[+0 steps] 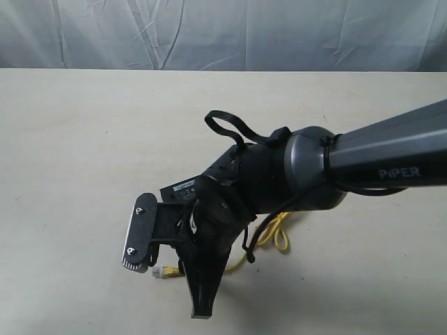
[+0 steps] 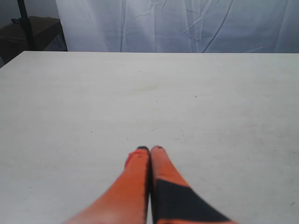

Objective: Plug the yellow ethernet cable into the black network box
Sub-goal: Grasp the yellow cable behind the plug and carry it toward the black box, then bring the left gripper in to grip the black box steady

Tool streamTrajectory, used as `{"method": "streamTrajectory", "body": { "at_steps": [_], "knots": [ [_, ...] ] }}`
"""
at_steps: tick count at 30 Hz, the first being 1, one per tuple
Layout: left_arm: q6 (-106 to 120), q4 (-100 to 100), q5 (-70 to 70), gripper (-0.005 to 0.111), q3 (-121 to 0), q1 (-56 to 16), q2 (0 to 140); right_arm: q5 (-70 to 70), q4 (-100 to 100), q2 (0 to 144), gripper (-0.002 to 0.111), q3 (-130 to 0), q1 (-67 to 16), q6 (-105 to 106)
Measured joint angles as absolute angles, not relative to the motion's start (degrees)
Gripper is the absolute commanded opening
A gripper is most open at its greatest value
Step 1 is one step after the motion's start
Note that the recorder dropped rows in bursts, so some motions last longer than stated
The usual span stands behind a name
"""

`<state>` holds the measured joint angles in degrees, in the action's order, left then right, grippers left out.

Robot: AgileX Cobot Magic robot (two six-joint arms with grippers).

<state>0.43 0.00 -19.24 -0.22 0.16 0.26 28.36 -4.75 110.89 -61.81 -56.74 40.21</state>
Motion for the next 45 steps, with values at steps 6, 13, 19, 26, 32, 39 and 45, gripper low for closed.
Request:
{"method": "streamTrajectory", "body": {
  "at_steps": [6, 13, 19, 26, 32, 39, 45],
  "knots": [
    [0.43, 0.00, -19.24, 0.000, -0.22, 0.16, 0.26, 28.83, -4.52, 112.28, 0.008, -61.86, -56.74, 39.98],
    [0.43, 0.00, -19.24, 0.000, -0.22, 0.16, 0.26, 30.48, -4.52, 112.12, 0.000, -61.94, -56.74, 36.60],
    [0.43, 0.00, -19.24, 0.000, -0.22, 0.16, 0.26, 32.25, -4.52, 106.42, 0.000, -61.94, -56.63, 27.07],
    [0.43, 0.00, -19.24, 0.000, -0.22, 0.16, 0.26, 36.64, -4.86, 102.14, 0.000, -61.94, -50.66, 16.66],
    [0.43, 1.35, -19.24, 0.000, -0.22, 0.16, 0.26, 36.70, -8.00, 102.05, 0.000, -61.94, -45.78, 14.49],
    [0.43, 3.74, -19.11, 0.000, -0.22, 0.16, 0.26, 36.24, -10.44, 102.05, 0.000, -61.94, -45.64, 14.38],
    [0.43, 2.24, -5.81, 0.000, -0.08, 0.16, 0.26, 35.98, -11.03, 102.05, 0.000, -61.94, -45.64, 14.36]
  ]
}}
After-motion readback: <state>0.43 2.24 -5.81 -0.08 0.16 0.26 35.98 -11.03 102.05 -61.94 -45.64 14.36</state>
